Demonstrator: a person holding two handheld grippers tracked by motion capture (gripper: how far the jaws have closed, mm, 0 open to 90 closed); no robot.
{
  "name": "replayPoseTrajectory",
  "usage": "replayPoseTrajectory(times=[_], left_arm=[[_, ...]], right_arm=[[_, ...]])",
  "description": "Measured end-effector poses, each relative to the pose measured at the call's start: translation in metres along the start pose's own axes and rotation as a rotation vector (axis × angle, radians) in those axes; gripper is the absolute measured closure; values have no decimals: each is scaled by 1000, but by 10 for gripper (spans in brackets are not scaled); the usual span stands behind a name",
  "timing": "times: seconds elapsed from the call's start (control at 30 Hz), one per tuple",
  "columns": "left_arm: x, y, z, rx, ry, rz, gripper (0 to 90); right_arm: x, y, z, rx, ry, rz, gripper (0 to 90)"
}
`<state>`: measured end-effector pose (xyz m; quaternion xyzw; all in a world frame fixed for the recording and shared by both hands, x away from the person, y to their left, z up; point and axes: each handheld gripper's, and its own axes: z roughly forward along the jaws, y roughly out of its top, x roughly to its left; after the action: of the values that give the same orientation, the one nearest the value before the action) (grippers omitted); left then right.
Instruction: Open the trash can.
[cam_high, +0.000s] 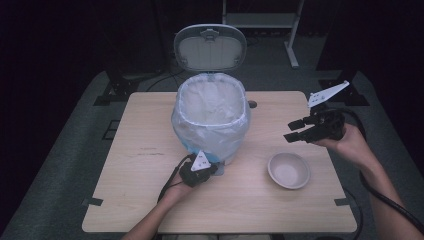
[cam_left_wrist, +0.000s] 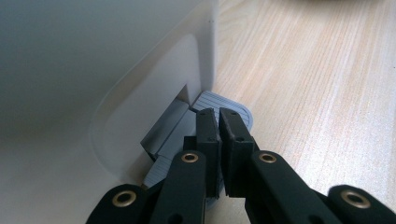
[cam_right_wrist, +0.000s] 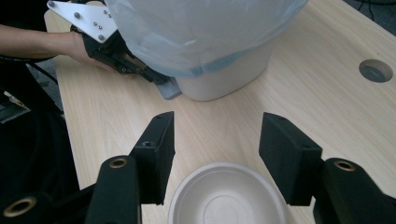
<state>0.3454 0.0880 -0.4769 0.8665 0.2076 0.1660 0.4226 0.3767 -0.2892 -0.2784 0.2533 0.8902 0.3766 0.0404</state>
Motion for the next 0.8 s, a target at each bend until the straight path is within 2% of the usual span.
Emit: replayPoseTrajectory(times=[0.2,0.3,0.57,0.8], left_arm=[[2,1,-1,15,-6,19,877],[1,1,0,8,-5,8,877],[2,1,0,15,-2,20,877],[3,2,-1,27,-8,35,877]], right_arm=[[2,-13,1,-7,1,11,425],[2,-20,1,-10,1,14,420],[4,-35,5,-7,9,29,412],[10,-46,6,-2,13,22,403]])
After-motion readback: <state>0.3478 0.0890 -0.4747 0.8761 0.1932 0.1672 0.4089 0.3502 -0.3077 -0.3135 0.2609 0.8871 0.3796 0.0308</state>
